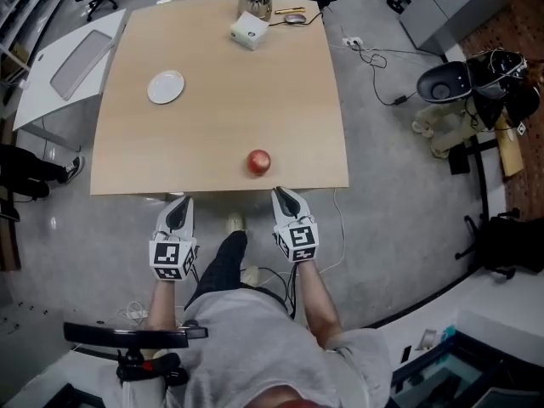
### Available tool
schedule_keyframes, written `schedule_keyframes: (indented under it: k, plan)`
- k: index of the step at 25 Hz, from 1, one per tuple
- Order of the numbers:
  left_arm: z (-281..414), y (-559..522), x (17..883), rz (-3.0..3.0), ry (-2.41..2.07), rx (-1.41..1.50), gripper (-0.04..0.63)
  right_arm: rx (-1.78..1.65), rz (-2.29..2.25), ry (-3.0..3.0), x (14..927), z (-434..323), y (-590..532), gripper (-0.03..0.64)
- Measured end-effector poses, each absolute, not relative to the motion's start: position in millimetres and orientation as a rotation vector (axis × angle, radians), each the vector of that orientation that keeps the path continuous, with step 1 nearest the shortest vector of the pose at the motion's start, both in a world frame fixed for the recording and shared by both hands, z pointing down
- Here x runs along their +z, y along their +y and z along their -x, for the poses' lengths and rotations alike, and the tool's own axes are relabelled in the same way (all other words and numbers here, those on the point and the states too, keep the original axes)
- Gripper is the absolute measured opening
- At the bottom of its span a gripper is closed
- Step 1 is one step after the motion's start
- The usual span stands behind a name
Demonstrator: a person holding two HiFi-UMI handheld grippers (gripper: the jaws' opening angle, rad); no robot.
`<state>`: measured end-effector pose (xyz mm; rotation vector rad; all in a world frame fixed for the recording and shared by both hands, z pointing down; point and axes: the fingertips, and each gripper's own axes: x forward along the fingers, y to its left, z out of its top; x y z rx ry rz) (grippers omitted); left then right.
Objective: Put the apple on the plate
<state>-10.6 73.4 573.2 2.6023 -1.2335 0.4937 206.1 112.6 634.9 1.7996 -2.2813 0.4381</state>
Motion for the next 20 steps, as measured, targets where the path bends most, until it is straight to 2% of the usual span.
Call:
schedule_keyframes:
  k: [3, 14, 20]
  plan:
    - [11, 73, 577, -2.589, -1.234, 0.509, 0.020, 0.465, -1.771, -2.280, 643, -206, 104, 0.066]
    - [16, 45, 594, -2.543, -1.249, 0.552, 0.020, 0.558, -1.698, -2.253, 688, -206, 60, 0.256]
    - [18, 35, 602, -2.522, -1.253, 0.568, 0.020, 0.607, -1.665, -2.232, 711, -204, 43, 0.322]
